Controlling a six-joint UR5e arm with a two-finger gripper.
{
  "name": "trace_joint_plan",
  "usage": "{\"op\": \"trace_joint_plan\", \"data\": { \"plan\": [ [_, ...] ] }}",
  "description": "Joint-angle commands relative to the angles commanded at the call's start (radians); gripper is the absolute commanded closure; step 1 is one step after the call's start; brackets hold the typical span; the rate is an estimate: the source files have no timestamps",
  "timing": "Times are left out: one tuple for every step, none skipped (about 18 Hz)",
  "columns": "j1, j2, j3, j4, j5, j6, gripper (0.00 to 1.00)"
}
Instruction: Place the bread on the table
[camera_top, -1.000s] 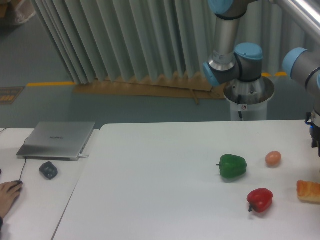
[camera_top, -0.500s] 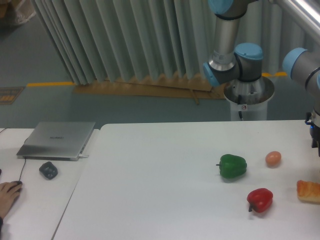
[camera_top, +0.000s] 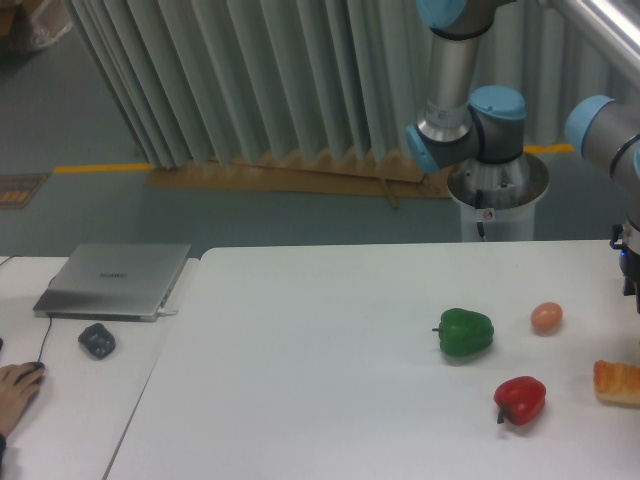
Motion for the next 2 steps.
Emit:
{"op": "trace_joint_plan", "data": {
  "plan": [
    [0.0,0.0,0.0,0.0,0.002,0.0,0.0],
    [0.0,0.0,0.0,0.0,0.0,0.0,0.0]
  ]
}}
